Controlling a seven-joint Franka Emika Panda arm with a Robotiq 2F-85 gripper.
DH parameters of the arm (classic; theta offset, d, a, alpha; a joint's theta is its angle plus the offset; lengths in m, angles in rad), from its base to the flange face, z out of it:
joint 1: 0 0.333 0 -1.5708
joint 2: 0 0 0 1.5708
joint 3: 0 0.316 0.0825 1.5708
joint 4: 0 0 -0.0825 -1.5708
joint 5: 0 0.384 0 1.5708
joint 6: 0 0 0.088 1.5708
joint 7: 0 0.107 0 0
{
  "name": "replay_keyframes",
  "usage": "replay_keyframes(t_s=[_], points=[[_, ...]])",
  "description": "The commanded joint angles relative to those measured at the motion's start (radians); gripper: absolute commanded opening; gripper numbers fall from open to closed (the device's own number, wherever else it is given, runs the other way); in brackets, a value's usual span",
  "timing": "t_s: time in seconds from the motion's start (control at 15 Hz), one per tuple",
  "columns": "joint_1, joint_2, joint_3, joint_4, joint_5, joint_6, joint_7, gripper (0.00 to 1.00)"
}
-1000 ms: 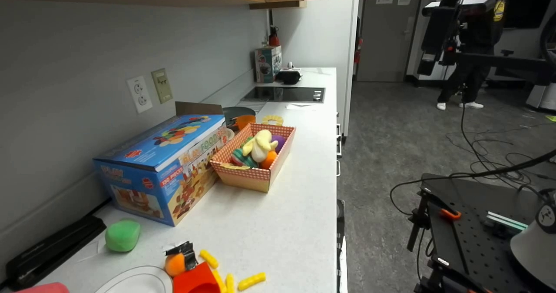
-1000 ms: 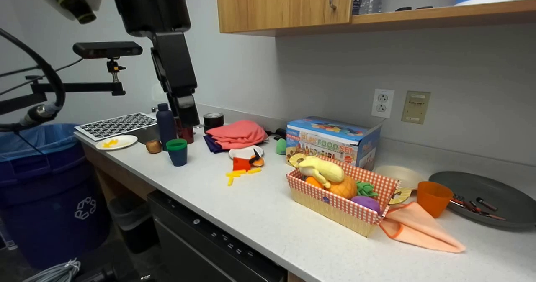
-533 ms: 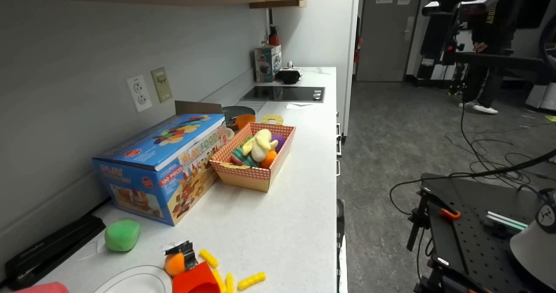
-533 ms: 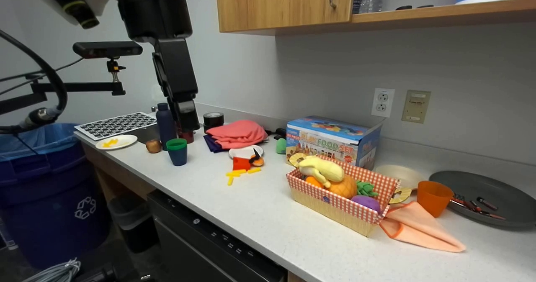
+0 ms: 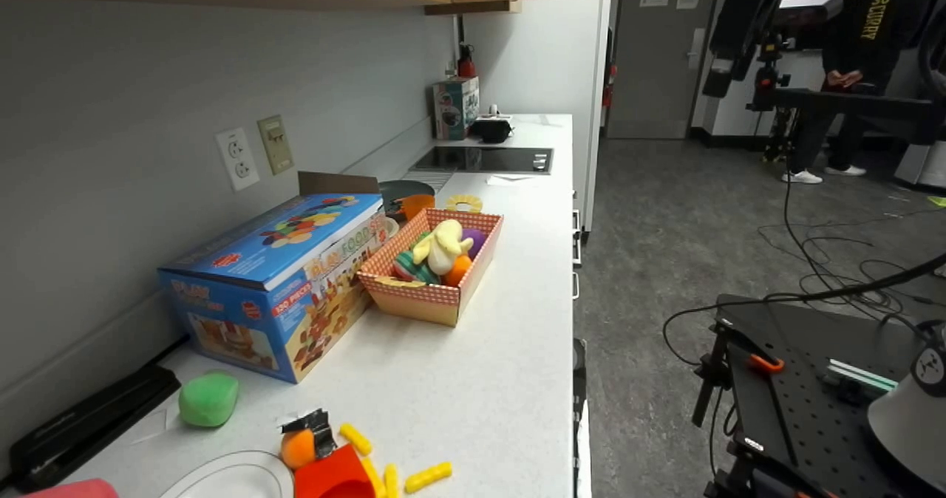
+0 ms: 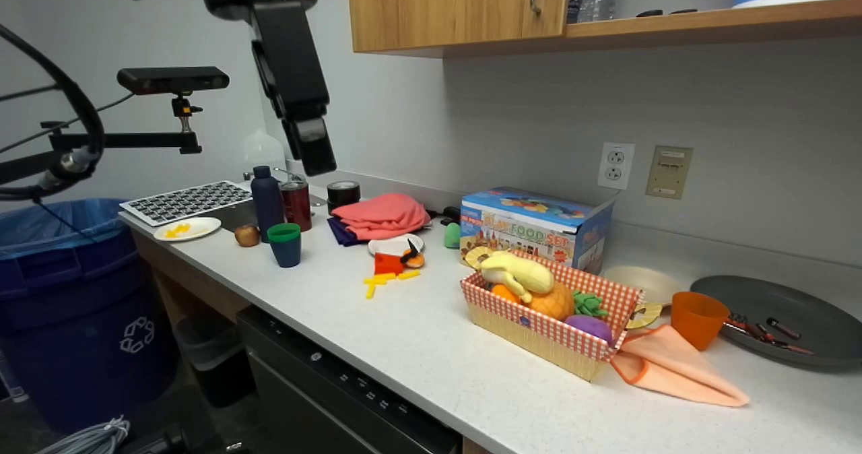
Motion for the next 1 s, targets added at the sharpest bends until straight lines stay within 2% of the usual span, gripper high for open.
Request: replay_keyframes(t_s=[0.0,0.33,0.4,0.53,0.93], points=[[-0.064,-0.023,-0.054,0.087,-0.003,0.006,-0.004,1.00],[-0.155,0.037,-0.105,0.203,-0.042,0.075,0.017,1.00],[-0.132,-0.001,-0.092,0.156,-0.024,0.057,-0.002,1.00],[-0.152,0.011,-0.103,0.178,-0.028,0.066,-0.001,1.00],[-0.155,0.026,-0.104,0.184,-0.028,0.071,0.001,1.00]])
